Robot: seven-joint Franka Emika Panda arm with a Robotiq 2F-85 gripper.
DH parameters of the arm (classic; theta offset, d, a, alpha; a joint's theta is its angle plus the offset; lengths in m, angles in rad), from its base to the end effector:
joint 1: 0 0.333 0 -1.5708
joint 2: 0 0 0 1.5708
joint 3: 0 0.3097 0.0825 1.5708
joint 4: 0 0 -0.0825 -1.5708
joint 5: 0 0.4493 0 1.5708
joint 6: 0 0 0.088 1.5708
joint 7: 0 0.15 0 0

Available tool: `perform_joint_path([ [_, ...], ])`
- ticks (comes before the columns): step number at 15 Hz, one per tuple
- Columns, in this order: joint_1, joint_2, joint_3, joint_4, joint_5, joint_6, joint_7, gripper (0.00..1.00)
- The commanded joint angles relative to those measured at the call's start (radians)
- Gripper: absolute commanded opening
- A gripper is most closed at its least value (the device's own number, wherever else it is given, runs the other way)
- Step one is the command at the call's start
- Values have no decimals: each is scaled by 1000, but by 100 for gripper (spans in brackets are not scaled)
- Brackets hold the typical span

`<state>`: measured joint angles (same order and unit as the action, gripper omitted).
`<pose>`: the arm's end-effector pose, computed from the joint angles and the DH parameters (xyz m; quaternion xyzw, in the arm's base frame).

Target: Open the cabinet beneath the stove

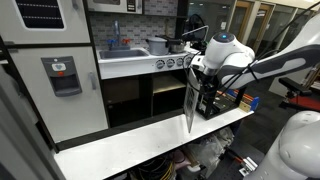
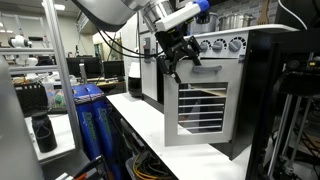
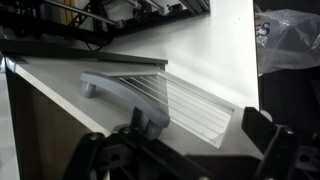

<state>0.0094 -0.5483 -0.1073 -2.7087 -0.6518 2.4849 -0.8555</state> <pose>0.4593 -0.0520 0.3467 0.7909 0.5537 0.0471 0.2563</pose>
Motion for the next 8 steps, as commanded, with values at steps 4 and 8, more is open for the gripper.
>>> perform_joint_path([
  [4, -79, -150, -6, -42, -37, -101, -58, 100],
  [8, -88, -175, -11, -22, -31, -110, -108, 100],
])
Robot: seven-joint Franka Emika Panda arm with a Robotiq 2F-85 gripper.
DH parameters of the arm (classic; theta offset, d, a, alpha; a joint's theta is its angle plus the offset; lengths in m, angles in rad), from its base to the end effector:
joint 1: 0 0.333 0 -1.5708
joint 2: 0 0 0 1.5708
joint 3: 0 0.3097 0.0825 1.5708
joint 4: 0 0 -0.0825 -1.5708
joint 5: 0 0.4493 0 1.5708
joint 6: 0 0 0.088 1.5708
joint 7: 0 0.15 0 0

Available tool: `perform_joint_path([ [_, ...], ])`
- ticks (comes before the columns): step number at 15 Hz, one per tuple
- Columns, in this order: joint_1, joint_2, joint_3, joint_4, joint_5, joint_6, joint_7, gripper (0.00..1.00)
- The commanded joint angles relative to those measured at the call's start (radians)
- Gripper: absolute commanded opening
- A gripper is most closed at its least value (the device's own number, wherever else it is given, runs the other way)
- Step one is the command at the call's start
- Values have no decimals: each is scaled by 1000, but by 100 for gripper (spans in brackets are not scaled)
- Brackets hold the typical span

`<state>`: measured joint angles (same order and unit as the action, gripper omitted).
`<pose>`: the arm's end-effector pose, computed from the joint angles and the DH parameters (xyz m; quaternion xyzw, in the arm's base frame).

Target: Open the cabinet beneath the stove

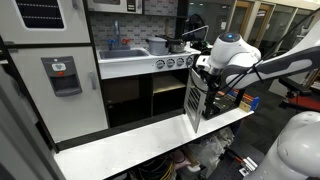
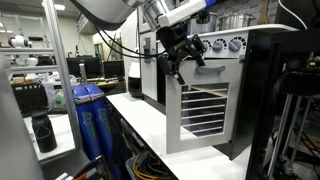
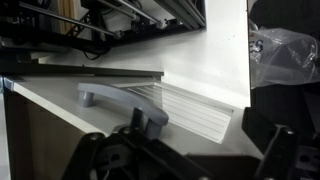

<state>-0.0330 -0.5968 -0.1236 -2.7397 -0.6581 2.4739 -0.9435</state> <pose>0.4451 -0.0765 0.3499 0.7822 0.5653 0.0328 0.2600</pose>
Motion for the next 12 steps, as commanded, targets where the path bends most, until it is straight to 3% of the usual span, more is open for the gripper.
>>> perform_joint_path([
  [1, -49, -130, 10, 15, -31, -99, -24, 100],
  [5, -42, -143, 16, 46, -25, -110, -52, 100],
  [8, 32, -134, -38, 60, 102, -134, -187, 100],
  [12, 61, -141, -68, 107, 258, -218, -347, 100],
])
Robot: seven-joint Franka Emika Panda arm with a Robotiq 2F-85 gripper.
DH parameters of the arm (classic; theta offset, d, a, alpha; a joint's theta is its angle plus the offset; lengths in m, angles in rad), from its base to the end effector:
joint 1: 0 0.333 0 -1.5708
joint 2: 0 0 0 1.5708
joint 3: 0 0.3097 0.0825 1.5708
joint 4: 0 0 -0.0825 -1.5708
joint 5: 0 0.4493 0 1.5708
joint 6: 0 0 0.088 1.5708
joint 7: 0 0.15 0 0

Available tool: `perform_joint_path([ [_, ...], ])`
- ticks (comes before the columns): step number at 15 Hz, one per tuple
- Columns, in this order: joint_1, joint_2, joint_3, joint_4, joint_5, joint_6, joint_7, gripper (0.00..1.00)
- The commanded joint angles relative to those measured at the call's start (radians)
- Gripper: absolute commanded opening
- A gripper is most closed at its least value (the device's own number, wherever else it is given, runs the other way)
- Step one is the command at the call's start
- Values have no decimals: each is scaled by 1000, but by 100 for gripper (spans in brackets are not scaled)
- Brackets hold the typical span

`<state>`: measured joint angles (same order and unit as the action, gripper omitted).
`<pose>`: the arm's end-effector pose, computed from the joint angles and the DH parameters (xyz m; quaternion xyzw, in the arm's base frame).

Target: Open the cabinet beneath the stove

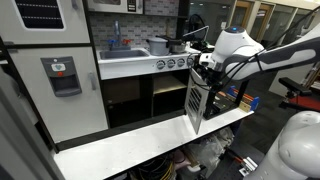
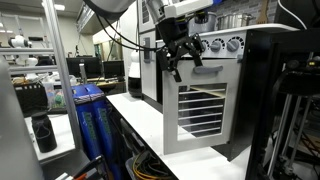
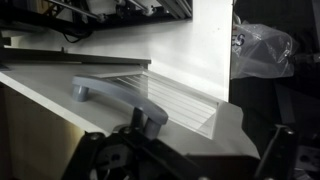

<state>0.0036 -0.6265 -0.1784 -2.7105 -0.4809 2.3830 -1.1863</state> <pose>0.4404 -0.0845 0.3645 0.7704 0.6048 0.0326 0.1993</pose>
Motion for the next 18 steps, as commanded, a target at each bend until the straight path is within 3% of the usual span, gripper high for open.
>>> perform_joint_path([
  [1, 19, -109, -11, 92, 99, -147, -125, 100],
  [5, 2, -101, 7, 130, 123, -200, -166, 100],
  [8, 23, -87, -28, 144, 142, -183, -282, 100],
  [13, 70, -7, -157, 223, 274, -205, -638, 100],
  [18, 96, 49, -209, 375, 430, -316, -968, 100],
])
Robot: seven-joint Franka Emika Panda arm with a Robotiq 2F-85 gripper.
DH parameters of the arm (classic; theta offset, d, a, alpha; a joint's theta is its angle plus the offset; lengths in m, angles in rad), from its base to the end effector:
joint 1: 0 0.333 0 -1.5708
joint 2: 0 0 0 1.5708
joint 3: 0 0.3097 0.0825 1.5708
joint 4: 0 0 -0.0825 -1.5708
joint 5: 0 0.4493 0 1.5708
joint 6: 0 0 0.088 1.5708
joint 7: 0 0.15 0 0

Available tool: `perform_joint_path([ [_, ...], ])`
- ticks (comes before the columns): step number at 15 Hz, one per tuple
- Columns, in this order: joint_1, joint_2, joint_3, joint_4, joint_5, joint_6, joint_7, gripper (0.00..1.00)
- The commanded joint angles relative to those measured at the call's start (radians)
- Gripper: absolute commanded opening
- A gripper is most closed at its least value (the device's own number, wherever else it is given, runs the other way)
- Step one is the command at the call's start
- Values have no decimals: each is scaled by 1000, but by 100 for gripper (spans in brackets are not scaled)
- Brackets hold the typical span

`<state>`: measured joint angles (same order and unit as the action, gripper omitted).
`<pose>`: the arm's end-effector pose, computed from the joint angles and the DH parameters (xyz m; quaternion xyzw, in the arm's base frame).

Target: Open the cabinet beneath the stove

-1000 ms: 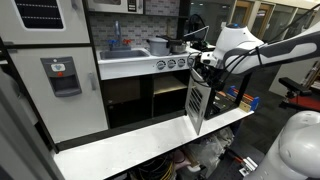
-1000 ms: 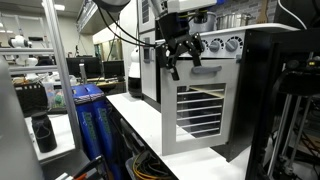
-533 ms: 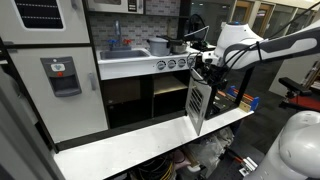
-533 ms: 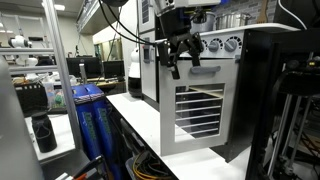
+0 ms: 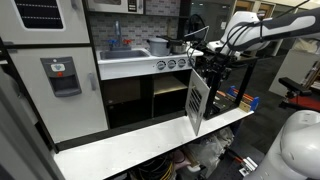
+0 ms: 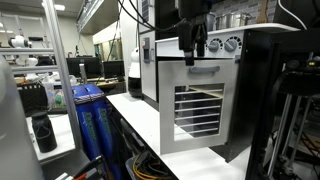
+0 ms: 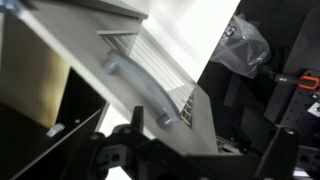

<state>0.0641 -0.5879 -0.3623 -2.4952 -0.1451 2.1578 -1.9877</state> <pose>0.4532 -0.1421 0.4248 0.6207 0.7752 0.0798 0.0858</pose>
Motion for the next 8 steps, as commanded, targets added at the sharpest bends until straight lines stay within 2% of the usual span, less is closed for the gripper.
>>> perform_joint_path([
  [1, 47, 22, -32, 228, 132, -130, -230, 100],
  [5, 62, 65, -30, 422, 257, -262, -362, 100],
  [8, 65, 88, -1, 468, 328, -293, -388, 100],
])
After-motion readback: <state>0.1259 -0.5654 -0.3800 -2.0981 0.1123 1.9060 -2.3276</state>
